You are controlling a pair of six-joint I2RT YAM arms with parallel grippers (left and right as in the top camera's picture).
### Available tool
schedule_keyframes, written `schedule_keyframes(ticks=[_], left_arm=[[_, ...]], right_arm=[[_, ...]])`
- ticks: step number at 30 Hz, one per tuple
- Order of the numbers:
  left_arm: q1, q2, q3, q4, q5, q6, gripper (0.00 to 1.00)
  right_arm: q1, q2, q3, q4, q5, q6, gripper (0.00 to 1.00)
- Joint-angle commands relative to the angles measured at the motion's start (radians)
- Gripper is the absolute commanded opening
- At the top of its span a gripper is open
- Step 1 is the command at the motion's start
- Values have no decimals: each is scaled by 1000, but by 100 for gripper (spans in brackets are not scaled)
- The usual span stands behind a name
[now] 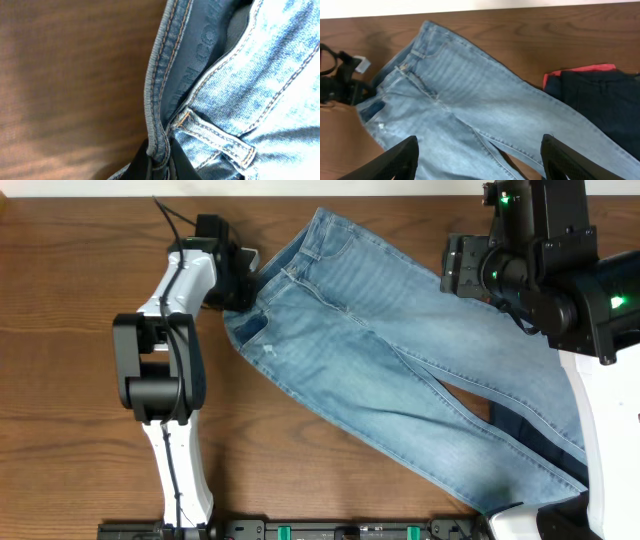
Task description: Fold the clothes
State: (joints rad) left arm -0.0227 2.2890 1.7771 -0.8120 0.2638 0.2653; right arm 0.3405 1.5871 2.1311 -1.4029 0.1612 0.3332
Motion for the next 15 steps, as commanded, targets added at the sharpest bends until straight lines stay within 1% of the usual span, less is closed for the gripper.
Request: schedule_keyframes(ticks=[1,4,6,10,11,12,13,14,15], left_arm=[[77,-82,1,-34,-84,-53,6],[177,-179,1,-60,-232,-197,6],[272,-244,1,-83,-288,-266,6],[465,-322,1,-101,-301,-366,6],[514,-337,1,-109,-297,-398,9],[554,-347,1,-116,-278,-419,24],[602,-358,1,-123,-222,-421,40],[632,-364,1,-126,-176,-421,47],[659,-369,1,-130,-135,-420,50]], right_arm=[[-9,14,0,-9,45,11,76],[-19,24,0,-22,49,23,75],[-34,27,-1,-30,49,41,74],[-62,29,-1,-31,43,46,73],[-68,29,-1,-32,43,46,74],[-71,29,-1,-34,44,45,74],[-74,29,-1,-38,44,46,75],[-74,29,-1,-39,44,45,76],[-74,29,-1,-39,43,46,77]])
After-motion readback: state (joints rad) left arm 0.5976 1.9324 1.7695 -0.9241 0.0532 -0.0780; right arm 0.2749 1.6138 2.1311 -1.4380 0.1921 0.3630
